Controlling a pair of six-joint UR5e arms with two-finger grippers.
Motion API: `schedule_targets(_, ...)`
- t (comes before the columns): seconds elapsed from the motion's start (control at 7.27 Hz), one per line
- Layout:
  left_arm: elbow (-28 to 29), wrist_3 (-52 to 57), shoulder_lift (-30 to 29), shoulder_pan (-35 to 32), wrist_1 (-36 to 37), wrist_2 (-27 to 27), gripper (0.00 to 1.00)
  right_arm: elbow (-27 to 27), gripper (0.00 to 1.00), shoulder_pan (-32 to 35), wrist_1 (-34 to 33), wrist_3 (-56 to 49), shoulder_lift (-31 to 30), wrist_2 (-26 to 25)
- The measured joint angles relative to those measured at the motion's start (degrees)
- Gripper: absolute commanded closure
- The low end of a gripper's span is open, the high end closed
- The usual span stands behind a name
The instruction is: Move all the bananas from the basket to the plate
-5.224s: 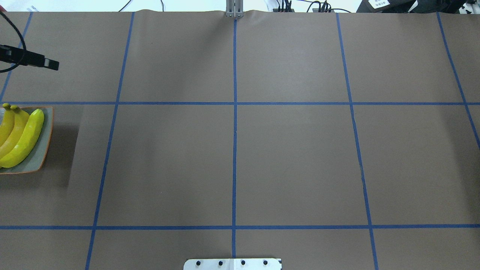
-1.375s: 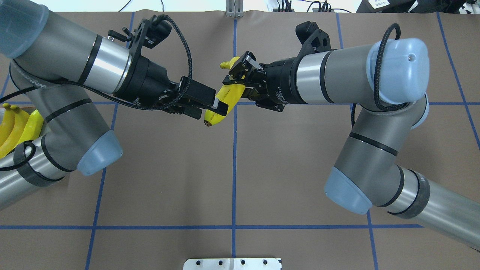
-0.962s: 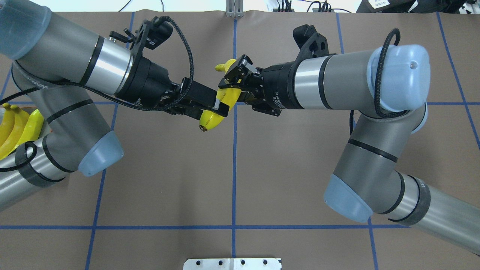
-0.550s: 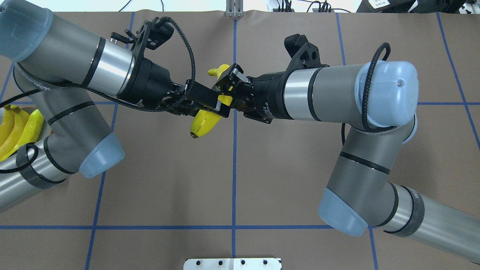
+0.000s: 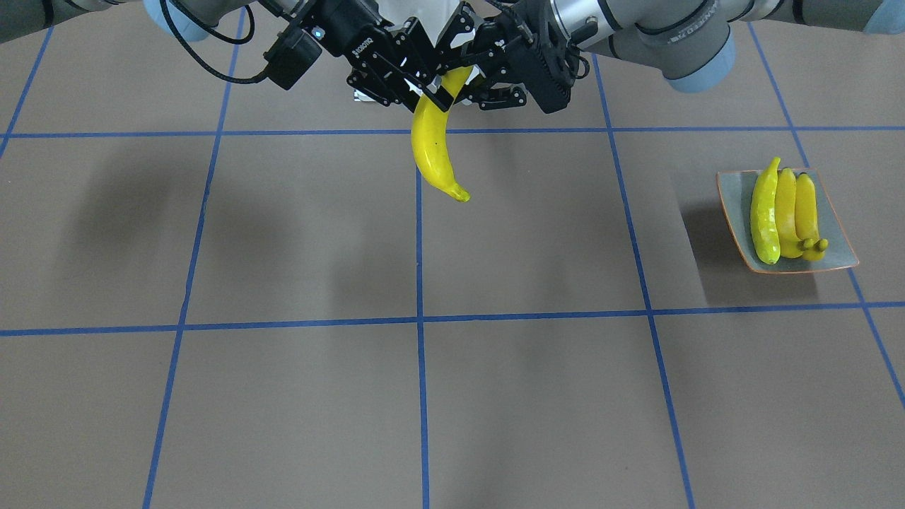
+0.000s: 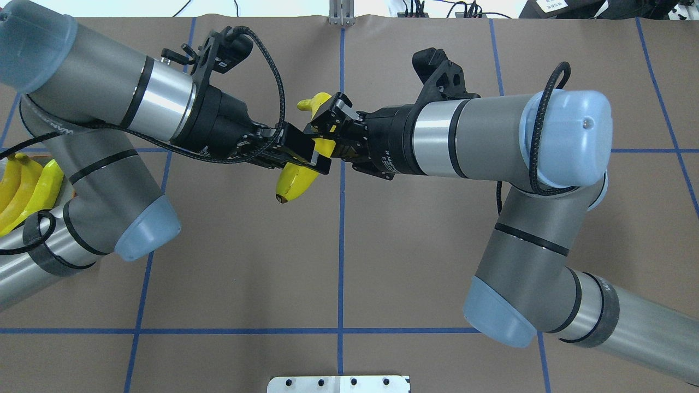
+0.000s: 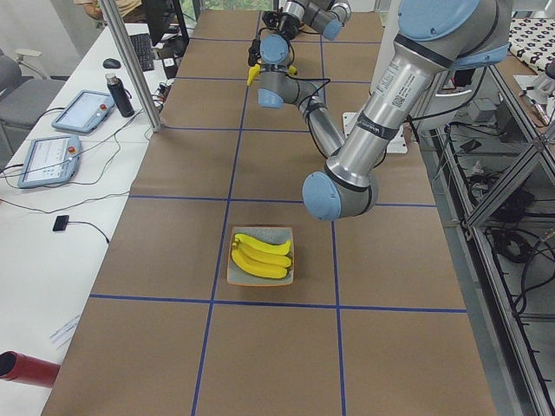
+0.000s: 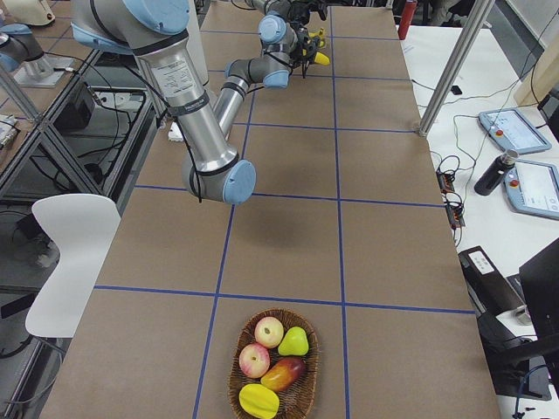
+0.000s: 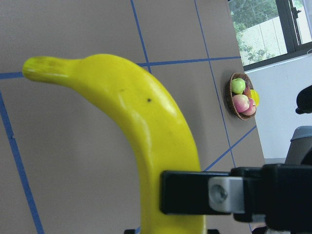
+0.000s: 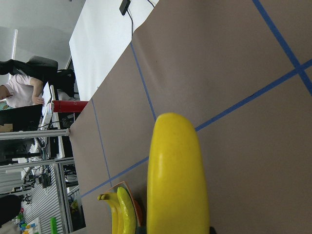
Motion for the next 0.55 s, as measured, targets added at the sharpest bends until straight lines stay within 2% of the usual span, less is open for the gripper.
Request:
schedule_targets(0.27,-0.05,0.04,0.48,-0.15,0.13,0.05,1.0,0.23,0.0,1.25,-0.07,-5.05,-0.06,-0.87)
schedule_targets(0.55,-1.66,0.05,3.79,-1.46,0.33,0.09,1.0,0.36,0.0,7.06,-2.69,-7.86,-1.39,3.04)
